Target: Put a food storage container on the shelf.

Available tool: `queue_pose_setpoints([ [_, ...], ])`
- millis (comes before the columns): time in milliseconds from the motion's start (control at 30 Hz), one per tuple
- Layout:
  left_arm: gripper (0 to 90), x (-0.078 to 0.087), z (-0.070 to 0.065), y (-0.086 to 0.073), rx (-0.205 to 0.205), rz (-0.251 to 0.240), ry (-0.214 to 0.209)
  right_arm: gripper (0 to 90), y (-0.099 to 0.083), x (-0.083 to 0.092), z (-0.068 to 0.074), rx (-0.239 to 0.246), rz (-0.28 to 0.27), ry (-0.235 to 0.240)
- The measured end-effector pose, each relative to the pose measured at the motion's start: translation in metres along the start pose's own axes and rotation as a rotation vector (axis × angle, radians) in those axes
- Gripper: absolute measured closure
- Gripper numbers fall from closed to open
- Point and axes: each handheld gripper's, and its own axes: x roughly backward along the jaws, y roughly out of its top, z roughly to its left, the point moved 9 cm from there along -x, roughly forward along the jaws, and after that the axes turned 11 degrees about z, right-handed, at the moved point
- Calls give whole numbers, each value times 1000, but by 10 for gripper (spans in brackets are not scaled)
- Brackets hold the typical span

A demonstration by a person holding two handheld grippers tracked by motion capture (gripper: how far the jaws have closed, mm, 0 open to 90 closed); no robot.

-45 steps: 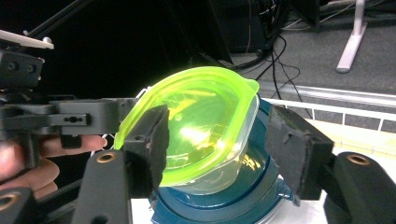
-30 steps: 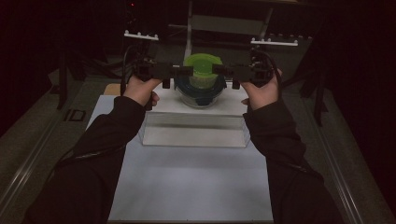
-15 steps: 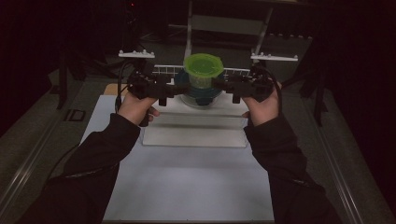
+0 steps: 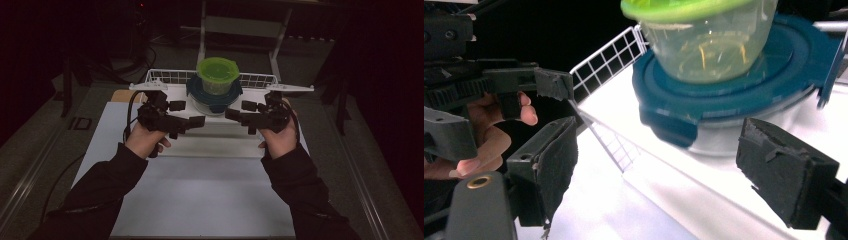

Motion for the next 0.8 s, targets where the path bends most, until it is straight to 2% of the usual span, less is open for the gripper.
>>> queue_pose_setpoints([
  [167,0,-5,-4,-15,-19,10,-1,165,-20,-5,-3,-1,11,2],
  [433,0,-17,-11,-40,-54,28,-15,165,-48,-14,-8,-8,22,32],
  [800,0,-33,-20,-72,-100,77,-14,159,-82,-22,-14,-9,38,29],
])
